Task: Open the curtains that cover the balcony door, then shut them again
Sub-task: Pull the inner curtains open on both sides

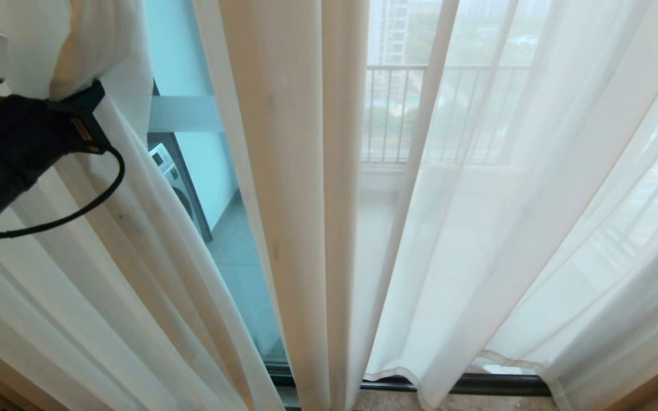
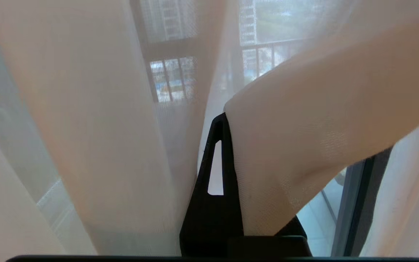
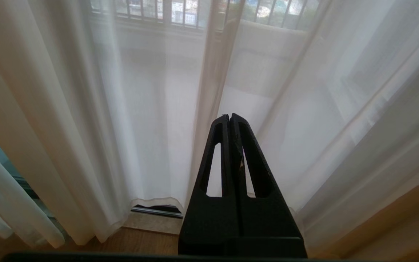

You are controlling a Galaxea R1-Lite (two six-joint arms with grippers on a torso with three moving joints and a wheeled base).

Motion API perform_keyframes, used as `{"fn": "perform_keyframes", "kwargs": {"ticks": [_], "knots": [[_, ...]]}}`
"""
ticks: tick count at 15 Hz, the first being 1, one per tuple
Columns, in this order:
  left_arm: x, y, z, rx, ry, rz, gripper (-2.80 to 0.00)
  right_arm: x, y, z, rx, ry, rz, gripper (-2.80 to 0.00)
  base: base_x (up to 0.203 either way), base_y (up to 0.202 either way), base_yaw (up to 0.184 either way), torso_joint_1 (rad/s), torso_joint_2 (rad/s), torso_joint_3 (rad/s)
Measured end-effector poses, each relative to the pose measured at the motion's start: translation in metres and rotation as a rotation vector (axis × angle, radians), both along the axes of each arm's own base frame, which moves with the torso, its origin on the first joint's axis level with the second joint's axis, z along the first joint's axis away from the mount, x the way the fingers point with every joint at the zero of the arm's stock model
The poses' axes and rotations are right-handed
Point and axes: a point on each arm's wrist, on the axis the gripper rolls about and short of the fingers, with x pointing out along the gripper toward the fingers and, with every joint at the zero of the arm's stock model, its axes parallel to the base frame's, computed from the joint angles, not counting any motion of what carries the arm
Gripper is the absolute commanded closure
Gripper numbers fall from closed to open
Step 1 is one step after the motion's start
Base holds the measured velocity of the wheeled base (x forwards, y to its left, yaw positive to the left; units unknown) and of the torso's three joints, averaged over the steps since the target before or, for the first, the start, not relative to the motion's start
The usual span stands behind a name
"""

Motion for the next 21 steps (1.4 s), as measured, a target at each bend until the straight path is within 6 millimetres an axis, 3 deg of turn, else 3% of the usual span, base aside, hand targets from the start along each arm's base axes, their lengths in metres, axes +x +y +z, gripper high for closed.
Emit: {"fn": "perform_keyframes", "kwargs": {"ticks": [21], "knots": [[-0.0108, 0.0003, -0.0046, 0.000, 0.012, 0.009, 0.00, 0.0015, 0.0000, 0.0003, 0.000, 0.018, 0.000, 0.00, 0.000, 0.000, 0.000, 0.000, 0.00, 0.000]]}}
